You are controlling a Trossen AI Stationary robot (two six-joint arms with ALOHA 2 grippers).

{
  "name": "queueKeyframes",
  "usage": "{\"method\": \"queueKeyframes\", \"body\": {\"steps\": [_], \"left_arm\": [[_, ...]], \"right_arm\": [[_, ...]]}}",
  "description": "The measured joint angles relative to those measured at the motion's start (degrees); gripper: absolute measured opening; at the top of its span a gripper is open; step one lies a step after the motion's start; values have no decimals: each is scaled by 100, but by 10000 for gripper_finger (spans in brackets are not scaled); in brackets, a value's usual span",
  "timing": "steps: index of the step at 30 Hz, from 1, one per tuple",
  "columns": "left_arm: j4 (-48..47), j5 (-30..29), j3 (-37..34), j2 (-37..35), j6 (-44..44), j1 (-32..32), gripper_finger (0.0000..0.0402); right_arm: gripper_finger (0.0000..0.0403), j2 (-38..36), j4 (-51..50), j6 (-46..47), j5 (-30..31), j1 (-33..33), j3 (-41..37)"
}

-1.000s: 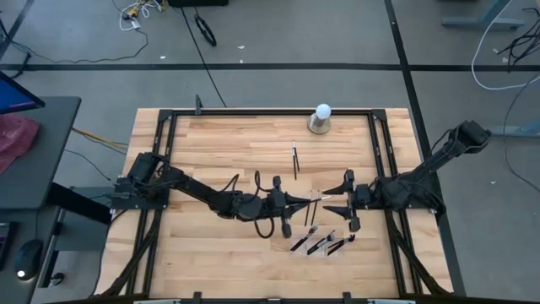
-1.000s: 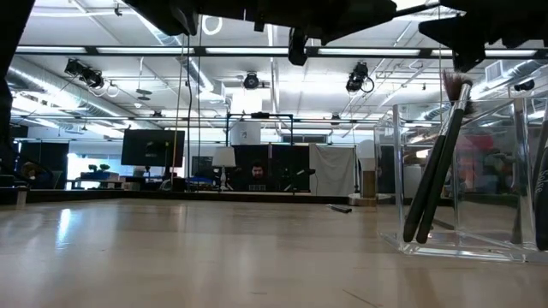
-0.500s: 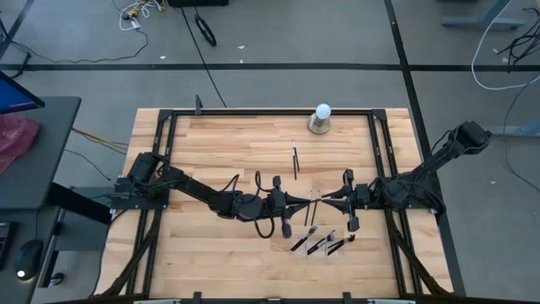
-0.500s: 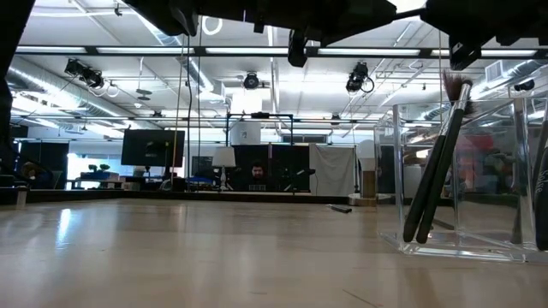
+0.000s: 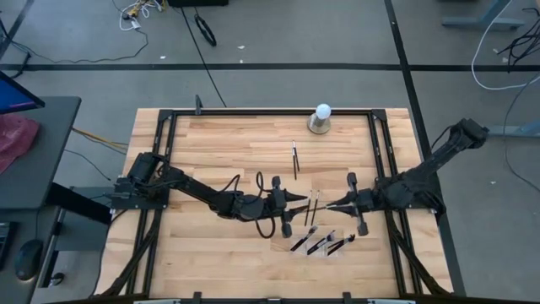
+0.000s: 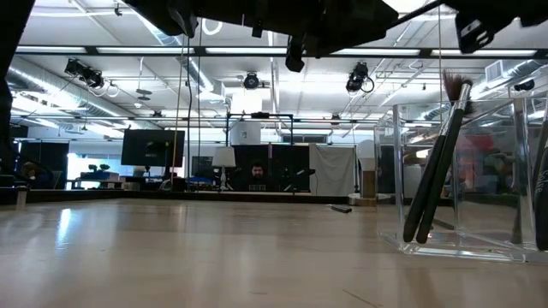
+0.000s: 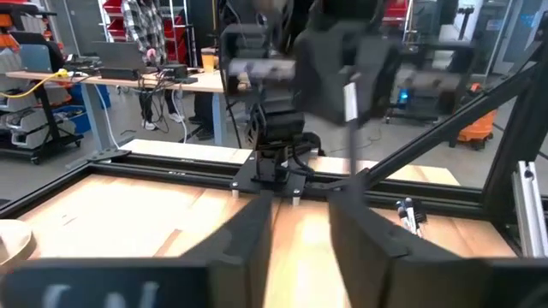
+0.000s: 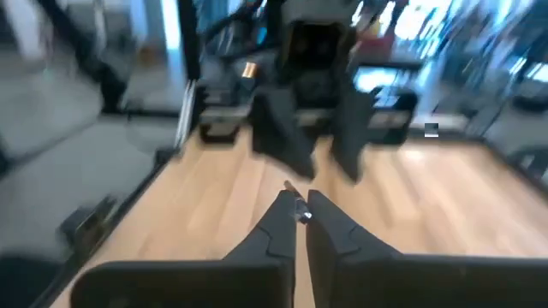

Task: Put items in baskets/containers
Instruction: Put the liner brush into the right section of the transparent organizer

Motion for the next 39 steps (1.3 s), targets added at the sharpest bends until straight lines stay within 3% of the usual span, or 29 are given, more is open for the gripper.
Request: {"method": "queueKeyframes", "body": {"steps": [3, 5, 8, 13, 21, 32, 39], "left_arm": [[-115, -12, 0, 0, -3, 0, 161], [-149, -15, -2, 0, -5, 0, 181], [-293, -15, -2, 0, -83, 4, 201], [-421, -5, -2, 1, -309, 28, 212], [-410, -2, -2, 2, -310, 28, 213], [-412, 1, -2, 2, -353, 92, 211], [-413, 2, -2, 2, -456, 91, 211]], "right_arm": [[10, -201, -2187, 597, -126, 258, 793], [10, -197, -3369, 1012, -530, 458, 1277], [10, -141, -4100, 1356, -1192, 789, 1649], [11, -82, -4128, 1540, -1919, 1191, 1683], [11, 389, -4136, 2060, -1682, 1252, 1342], [12, 1258, -3815, 1595, -1734, 1103, 1335], [47, 1323, -3651, 1461, -1760, 1084, 1334]]}}
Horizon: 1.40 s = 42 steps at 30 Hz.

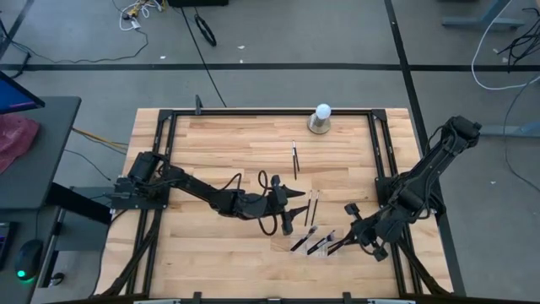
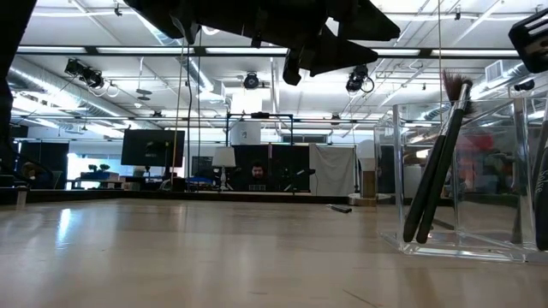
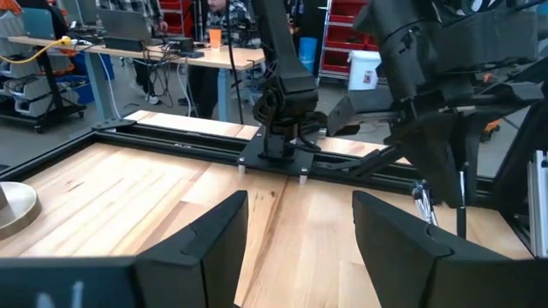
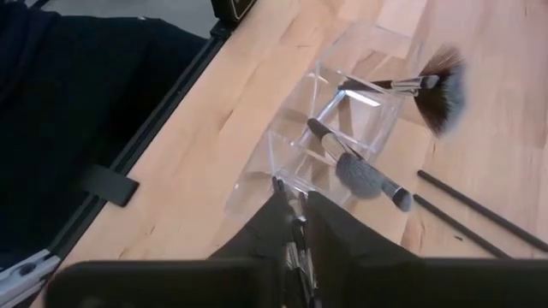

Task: Put items in baskets/containers
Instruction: Put the liner brush into the right section of the transparent organizer, then put the eyeshadow brush into the left section of the transparent organizer

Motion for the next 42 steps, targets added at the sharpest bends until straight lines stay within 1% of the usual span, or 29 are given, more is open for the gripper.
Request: {"method": "queueKeyframes", "body": {"steps": [10, 14, 18, 19, 21, 23, 25, 28, 32, 34, 38, 42], "left_arm": [[0, 0, 0, -1, 0, 1, 211], [-1, 0, 0, 0, 0, 1, 211], [-1, -7, 0, 0, 0, 1, 211], [0, -66, 0, 0, -3, 1, 211], [-15, -362, 0, -2, -62, -1, 211], [-26, -854, 4, 48, -247, 12, 211], [-93, -1335, 4, 140, -481, 52, 211], [-181, -1740, 4, 368, -947, 185, 211], [-181, -1751, 4, 725, -1955, 502, 211], [-174, -1742, 4, 921, -2403, 687, 211], [-234, -1708, 2, 1261, -2903, 997, 210], [-354, -1294, 99, 1548, -3346, 1233, 210]], "right_arm": [[164, -121, -108, -4, -14, 0, 5], [186, -393, -420, -2, 23, 2, 155], [189, -777, -725, -2, 228, 16, 365], [187, -881, -848, 4, 330, 19, 415], [182, -1096, -1054, 85, 616, 21, 450], [176, -1258, -1399, 301, 1067, 22, 450], [169, -1342, -1837, 730, 1617, 21, 450], [158, -1364, -2551, 1520, 2379, 20, 450], [147, -1364, -3384, 2515, 3123, 21, 448], [143, -1364, -3576, 2822, 3402, 21, 448], [137, -1364, -3591, 2860, 3708, 21, 448], [134, -1363, -3591, 2834, 3737, 21, 448]]}}
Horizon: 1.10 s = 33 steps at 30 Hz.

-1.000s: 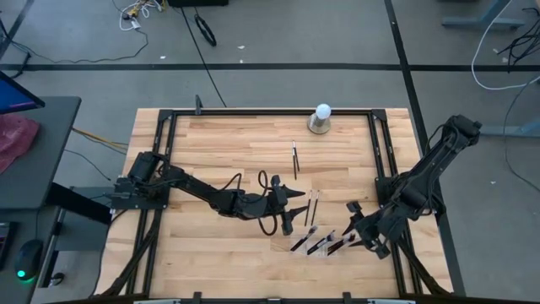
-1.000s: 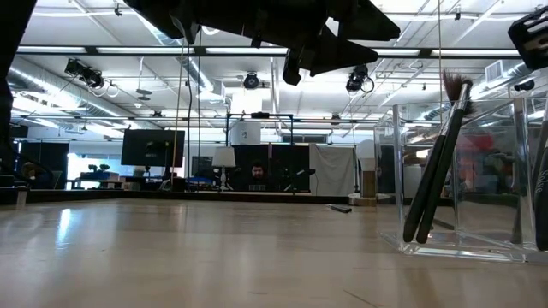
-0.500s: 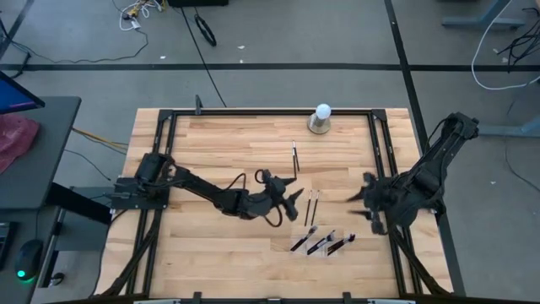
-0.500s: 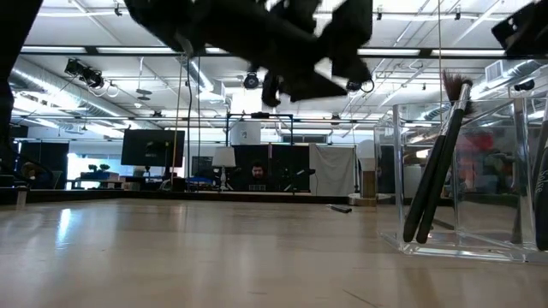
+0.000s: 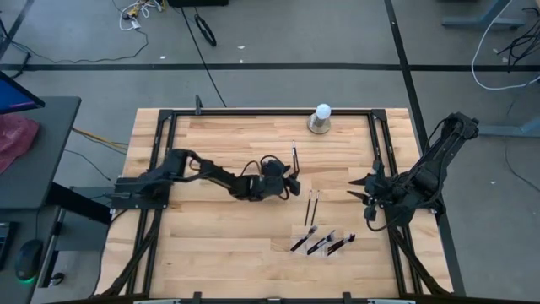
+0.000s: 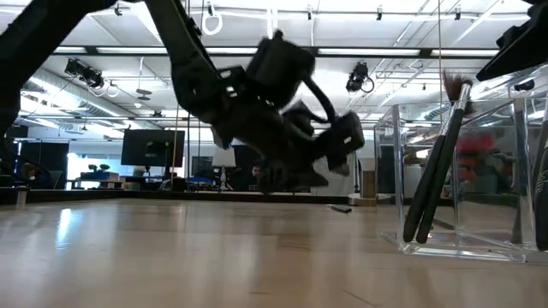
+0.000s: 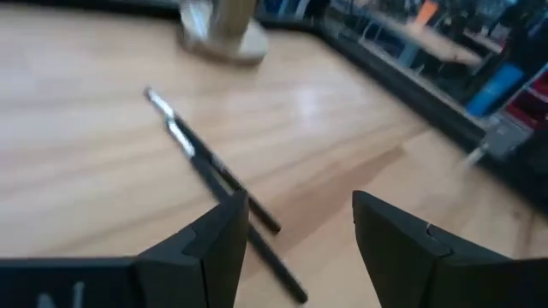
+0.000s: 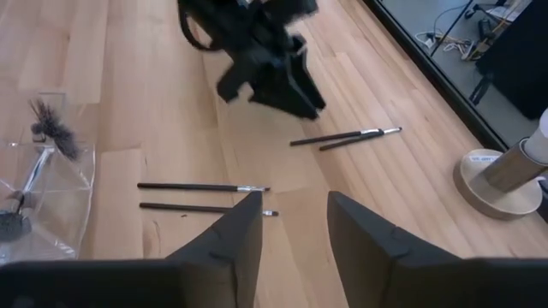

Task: Put items in baskets/containers
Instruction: Put the eyeshadow brush into the left section of the transparent organizer

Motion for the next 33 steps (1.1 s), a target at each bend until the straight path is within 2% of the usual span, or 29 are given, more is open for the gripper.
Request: {"method": "queueKeyframes", "body": {"steps": [4, 9, 13, 19, 28, 33], "left_arm": [[-835, 299, 568, 282, -192, 117, 210], [-2755, 283, 1600, 571, -254, 156, 210], [-3875, 258, 2024, 611, -460, 214, 210], [-4278, 597, 2050, 580, -690, 301, 210], [-4570, 784, 2056, 579, -752, 271, 209], [-4867, 758, 2055, 575, -857, 280, 186]], "right_arm": [[134, 4, 13, 18, 2, 0, -2], [134, 2, 89, 18, 2, 0, -4], [134, 4, 111, 16, 0, 0, -4], [134, 2, 112, 16, 0, 2, -4], [134, 2, 120, 24, -2, 0, -4], [134, 4, 122, 60, -4, 0, -4]]}}
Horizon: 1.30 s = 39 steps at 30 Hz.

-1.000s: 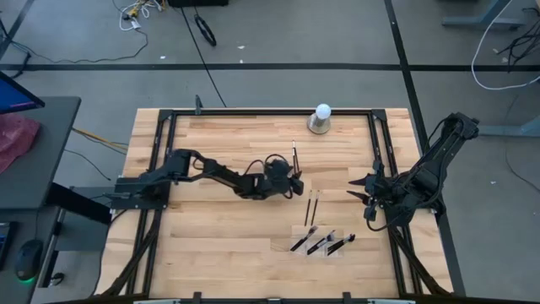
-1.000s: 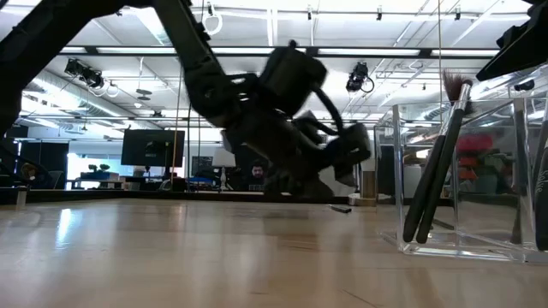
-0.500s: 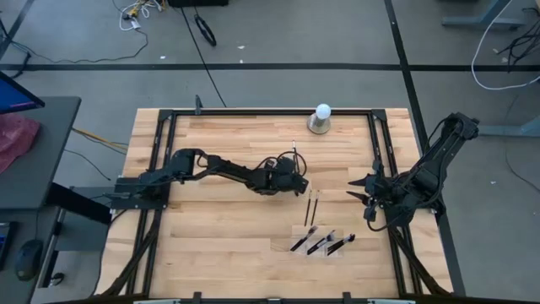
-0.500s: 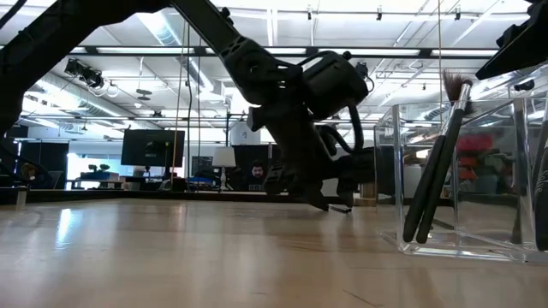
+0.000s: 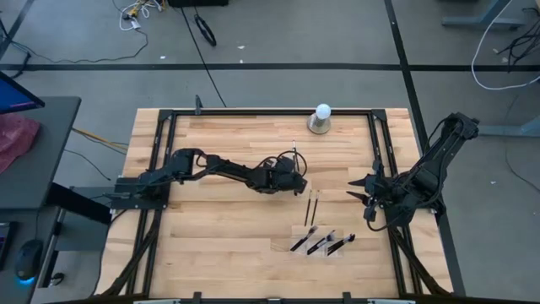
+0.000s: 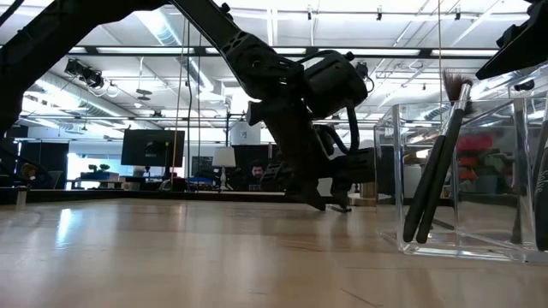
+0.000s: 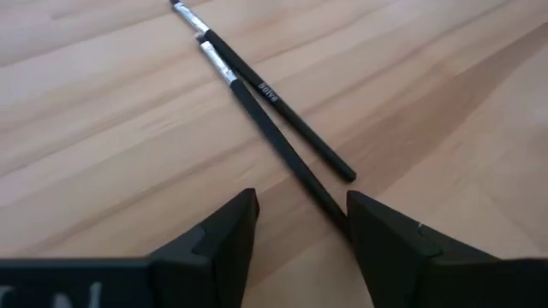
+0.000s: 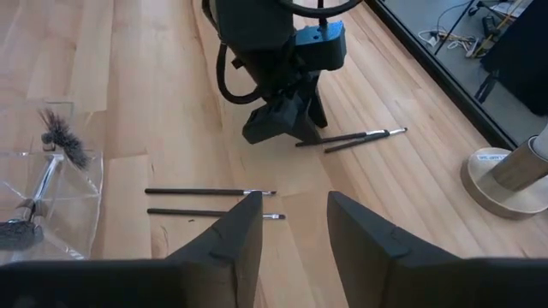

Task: Put items in baskets/containers
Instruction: Put the eyeshadow brush into the left section of the transparent organizer

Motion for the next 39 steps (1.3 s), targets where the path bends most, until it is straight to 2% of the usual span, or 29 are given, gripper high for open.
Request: {"method": "queueKeyframes", "body": {"steps": [12, 21, 28, 33, 39], "left_arm": [[-437, 216, -20, -156, 3, -29, 111], [-1617, 419, -56, -572, -21, -261, 90], [-2280, 431, -63, -778, -189, -545, 89], [-2449, 333, -54, -943, -262, -721, 91], [-2914, 187, -40, -1043, -644, -827, 141]], "right_arm": [[134, 0, 7, -2, 0, 0, -2], [134, -4, 191, -65, 1, 2, -127], [134, 0, 764, -166, -91, 0, -619], [134, -2, 934, -191, -254, 1, -702], [134, -4, 1079, -417, -273, 2, -702]]}}
